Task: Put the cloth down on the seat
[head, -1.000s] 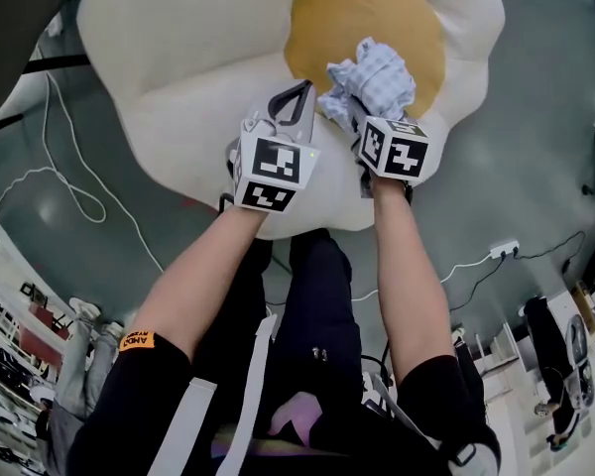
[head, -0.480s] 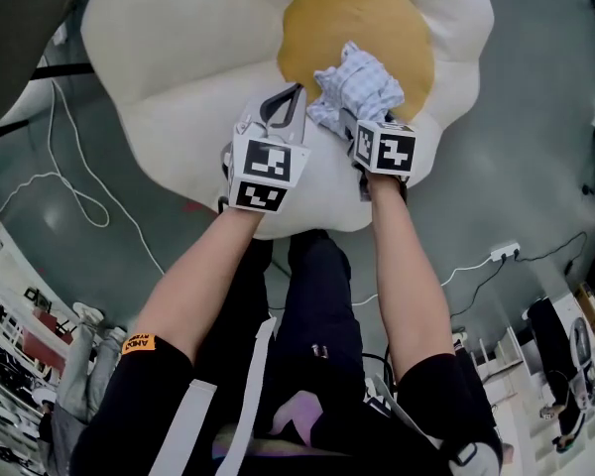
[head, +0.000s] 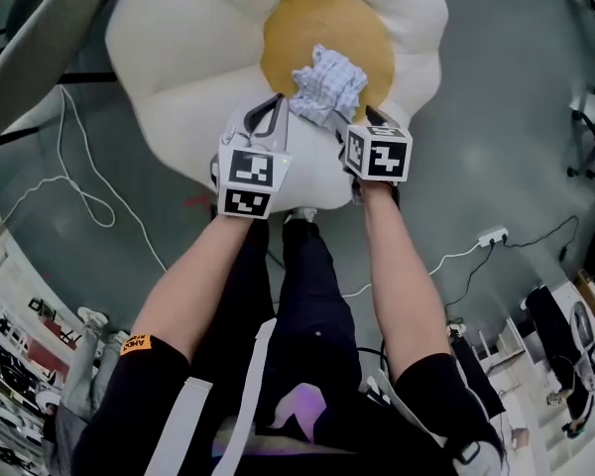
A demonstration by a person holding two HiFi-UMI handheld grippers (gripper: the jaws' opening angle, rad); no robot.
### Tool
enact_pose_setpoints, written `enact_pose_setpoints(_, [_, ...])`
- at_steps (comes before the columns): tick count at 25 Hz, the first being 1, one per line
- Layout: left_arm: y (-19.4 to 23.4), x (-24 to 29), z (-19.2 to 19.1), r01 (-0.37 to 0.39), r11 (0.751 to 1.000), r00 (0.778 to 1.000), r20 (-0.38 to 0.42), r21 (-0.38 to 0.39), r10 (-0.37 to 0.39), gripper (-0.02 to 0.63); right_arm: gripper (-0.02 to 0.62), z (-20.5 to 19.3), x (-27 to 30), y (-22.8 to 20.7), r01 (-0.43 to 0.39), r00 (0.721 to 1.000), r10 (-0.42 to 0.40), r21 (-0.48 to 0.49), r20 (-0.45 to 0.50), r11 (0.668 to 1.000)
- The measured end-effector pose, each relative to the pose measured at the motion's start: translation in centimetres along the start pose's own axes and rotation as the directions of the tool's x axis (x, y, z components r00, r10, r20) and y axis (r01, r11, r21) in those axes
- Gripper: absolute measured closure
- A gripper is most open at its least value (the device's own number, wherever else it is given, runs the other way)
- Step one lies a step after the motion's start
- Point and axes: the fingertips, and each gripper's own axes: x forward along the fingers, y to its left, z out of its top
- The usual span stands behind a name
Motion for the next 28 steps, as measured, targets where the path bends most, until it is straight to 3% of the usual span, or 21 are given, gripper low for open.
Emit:
enact_pose_setpoints(4, [-0.8, -2.5, 2.5, -0.03, 1.0, 0.999, 0.017, 0.003, 0.03, 0.606, 0.41, 1.8, -4.3, 1.1, 0.005, 0.997, -0.003, -0.036, 0.072, 0.999])
enact_pose_setpoints(12, [-1.9, -7.9, 6.3, -0.071, 0.997, 0.995, 0.071, -0.026, 0.073, 0.606, 0.586, 3.8, -12.6, 4.0, 0.05, 0.978, -0.034, -0.074, 0.205, 0.996])
enact_pose_setpoints(18, [-3.8, -13.0, 7.9, -0.084, 0.996, 0.993, 0.083, -0.034, 0.086, 0.606, 0.594, 4.4, -19.2, 6.6, 0.072, 0.958, -0.046, -0.081, 0.285, 0.994])
enact_pose_setpoints(28, [-9.9, -20.9, 12.5, -0.011, 1.0, 0.988, 0.154, -0.004, 0.011, 0.606, 0.594, 4.5, -29.5, 10.7, 0.037, 0.914, 0.008, -0.104, 0.406, 0.994])
